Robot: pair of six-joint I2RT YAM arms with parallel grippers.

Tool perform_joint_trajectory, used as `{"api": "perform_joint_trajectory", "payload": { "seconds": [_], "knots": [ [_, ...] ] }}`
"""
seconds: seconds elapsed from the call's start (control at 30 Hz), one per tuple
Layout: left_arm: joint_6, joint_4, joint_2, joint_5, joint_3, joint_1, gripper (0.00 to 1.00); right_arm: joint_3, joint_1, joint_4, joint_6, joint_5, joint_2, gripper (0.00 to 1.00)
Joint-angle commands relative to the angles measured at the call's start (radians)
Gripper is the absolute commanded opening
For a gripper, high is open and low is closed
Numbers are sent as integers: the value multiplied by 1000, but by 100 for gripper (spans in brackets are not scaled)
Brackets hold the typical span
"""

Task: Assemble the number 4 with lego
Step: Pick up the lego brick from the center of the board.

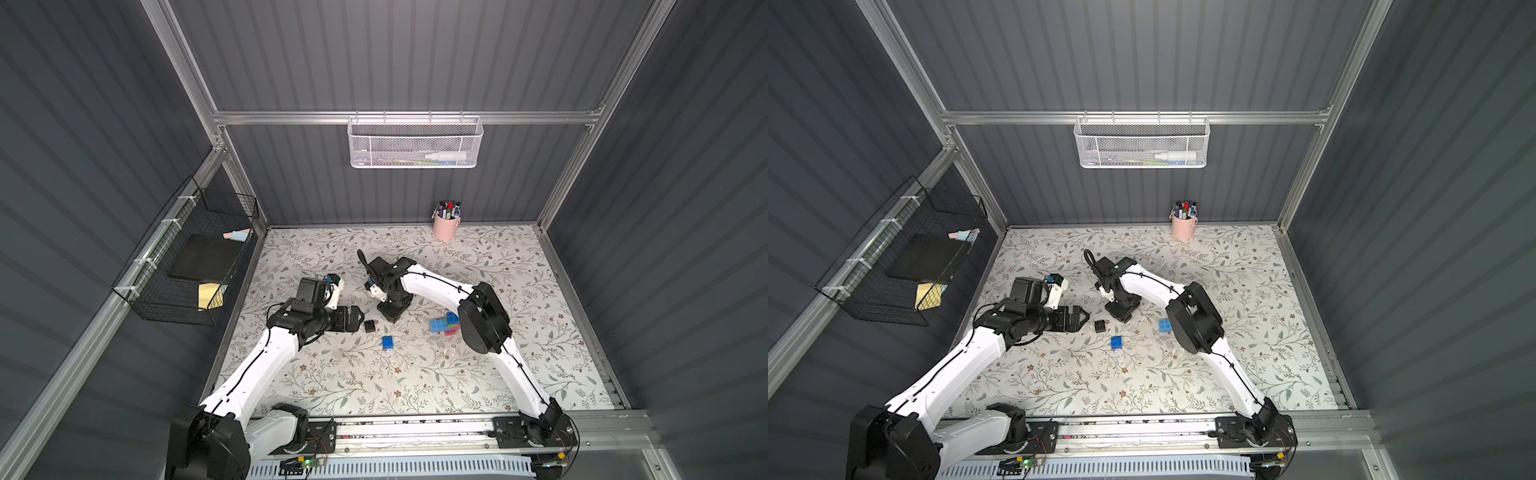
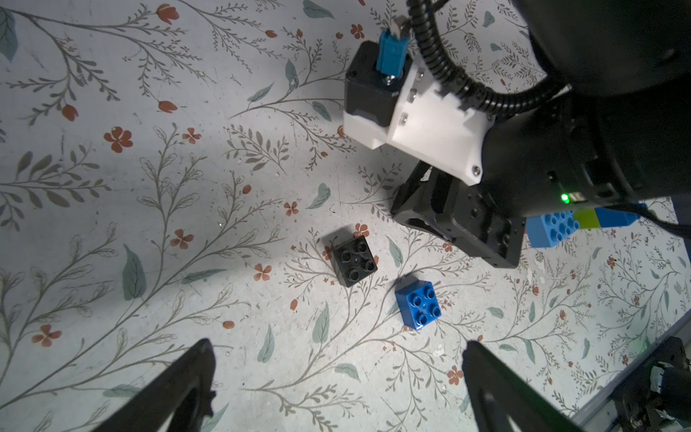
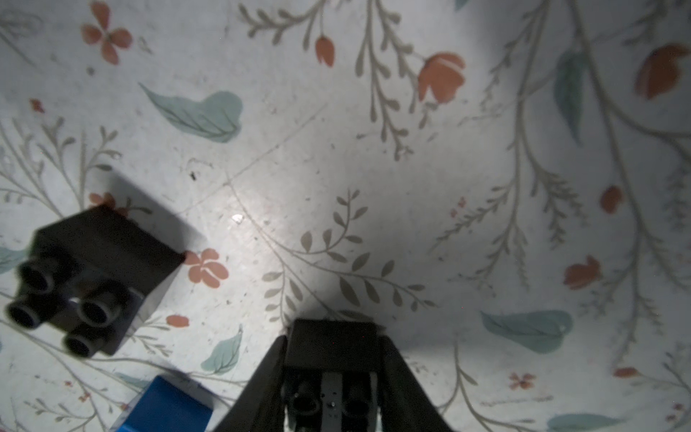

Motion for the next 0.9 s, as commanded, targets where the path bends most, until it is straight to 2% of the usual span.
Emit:
{"api": "perform_joint_trajectory", "payload": {
  "seconds": [0.0,0.2,0.37,0.67,0.87],
  "knots": [
    [13,-8,-3,-4,-10,7,99,-13,-2,-19,-5,-13,-41,38],
    [14,-6,1,-4,-8,6,99,1,-6,-55,39,11,-53,33],
    [26,-5,8,-3,-4,6,99,27,-34,-156,170,57,-101,30],
    [14,58,58,13,13,6,99,-158,-99,-189,347,105,-385,26],
    [-6,151,115,101,25,-14,99,-276,-150,-199,414,127,-527,25]
  ]
}}
